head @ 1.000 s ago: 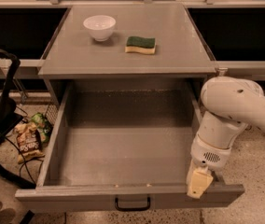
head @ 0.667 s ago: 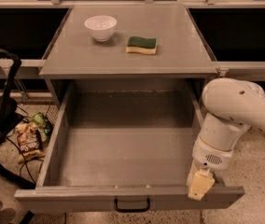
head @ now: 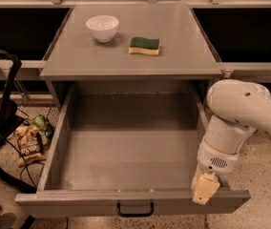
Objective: Open top drawer
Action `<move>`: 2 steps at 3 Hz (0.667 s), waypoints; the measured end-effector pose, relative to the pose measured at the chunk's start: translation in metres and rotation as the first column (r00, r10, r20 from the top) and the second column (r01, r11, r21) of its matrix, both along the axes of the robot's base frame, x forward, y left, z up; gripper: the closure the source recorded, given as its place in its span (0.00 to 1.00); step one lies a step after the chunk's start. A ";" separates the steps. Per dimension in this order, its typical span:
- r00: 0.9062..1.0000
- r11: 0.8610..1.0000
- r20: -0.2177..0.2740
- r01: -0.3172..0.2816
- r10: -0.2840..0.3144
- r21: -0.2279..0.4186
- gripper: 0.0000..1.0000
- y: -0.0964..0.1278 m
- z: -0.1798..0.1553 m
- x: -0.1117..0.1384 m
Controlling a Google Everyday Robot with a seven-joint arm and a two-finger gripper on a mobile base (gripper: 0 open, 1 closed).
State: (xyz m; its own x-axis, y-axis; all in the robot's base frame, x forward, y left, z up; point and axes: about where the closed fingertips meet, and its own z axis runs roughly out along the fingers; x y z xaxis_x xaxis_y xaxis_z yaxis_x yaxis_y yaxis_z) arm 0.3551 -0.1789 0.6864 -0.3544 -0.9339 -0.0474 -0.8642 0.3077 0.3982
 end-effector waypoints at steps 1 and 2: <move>1.000 1.000 0.000 0.000 0.000 0.000 0.20 0.002 0.000 0.002; 0.997 0.999 0.070 -0.034 0.034 -0.006 0.00 -0.003 0.048 0.016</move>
Offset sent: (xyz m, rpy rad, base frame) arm 0.0625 -0.0195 0.2054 -0.0177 -0.2830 0.1448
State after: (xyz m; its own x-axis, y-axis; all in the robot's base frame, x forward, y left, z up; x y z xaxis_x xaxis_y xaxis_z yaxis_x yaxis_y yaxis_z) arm 0.3712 -0.1823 0.7345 -0.3181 -0.9457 -0.0668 -0.8999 0.2790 0.3352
